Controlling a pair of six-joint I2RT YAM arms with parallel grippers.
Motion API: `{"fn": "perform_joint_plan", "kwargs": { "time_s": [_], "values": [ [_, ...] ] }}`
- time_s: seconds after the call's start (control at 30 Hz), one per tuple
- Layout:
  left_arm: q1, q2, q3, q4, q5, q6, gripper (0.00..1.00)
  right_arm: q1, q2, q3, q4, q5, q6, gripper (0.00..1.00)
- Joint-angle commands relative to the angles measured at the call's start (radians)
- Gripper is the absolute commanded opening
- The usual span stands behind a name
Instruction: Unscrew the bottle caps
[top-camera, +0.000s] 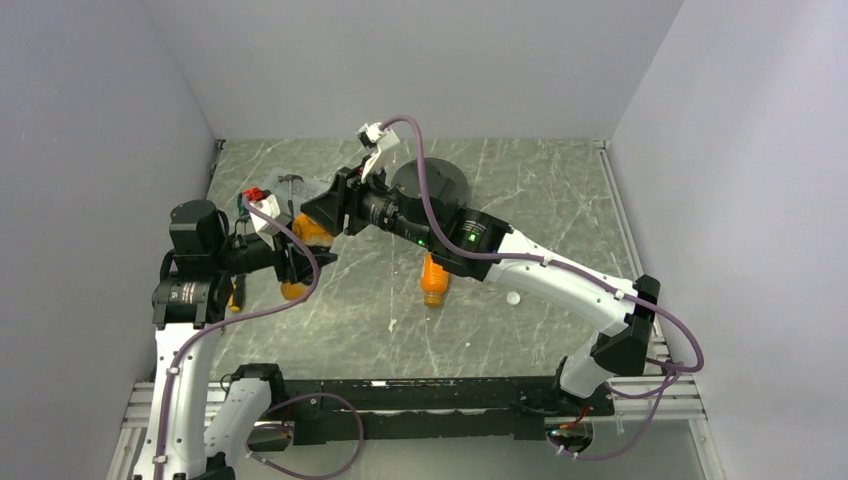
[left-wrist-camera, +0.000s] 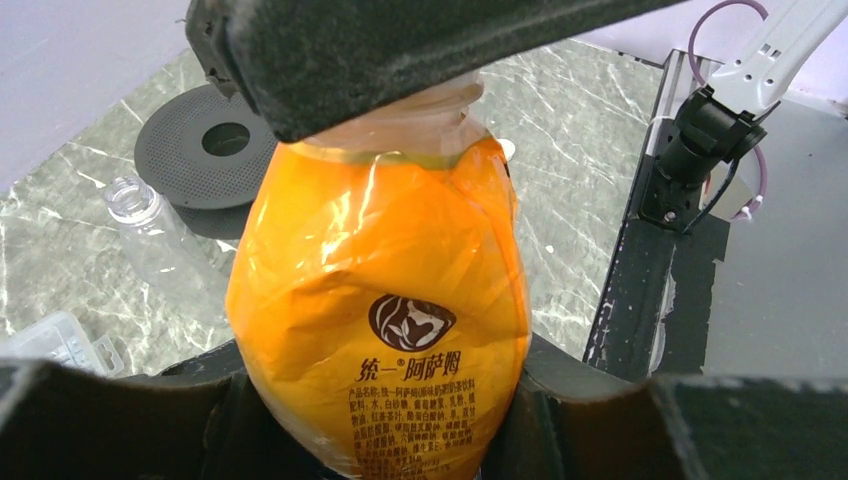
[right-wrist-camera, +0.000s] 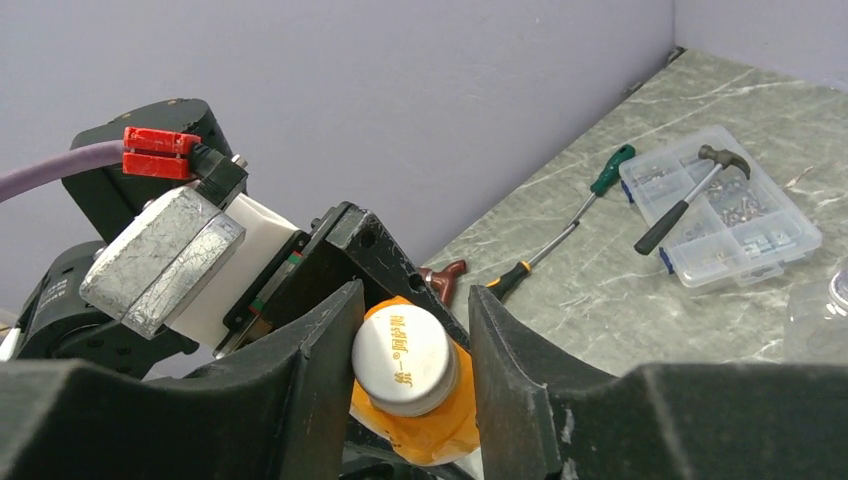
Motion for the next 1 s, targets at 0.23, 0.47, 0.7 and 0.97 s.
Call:
{"fn": "perform_joint_plan", "kwargs": {
  "time_s": [0.23, 0.47, 0.7, 0.97],
  "values": [
    [-0.003, -0.021, -0.028, 0.032, -0.018, 0.047, 0.21, -0.012, 0.007, 0.064, 0.041, 0.021, 0.008, 0.60],
    [-0.003, -0.029, -0.030, 0.041, -0.020, 0.039, 0.21, -0.012, 0.022, 0.066, 0.014, 0.035, 0.030, 0.58],
    [-0.003, -0.029, -0.021, 0.044, -0.025, 0.038, 0.21, -0.012, 0.033, 0.059, 0.003, 0.030, 0.044, 0.44],
    [-0.003, -0.019, -0.020, 0.065, -0.028, 0.014, 0.21, -0.012, 0.009, 0.035, 0.026, 0.042, 0.029, 0.41]
  ]
}}
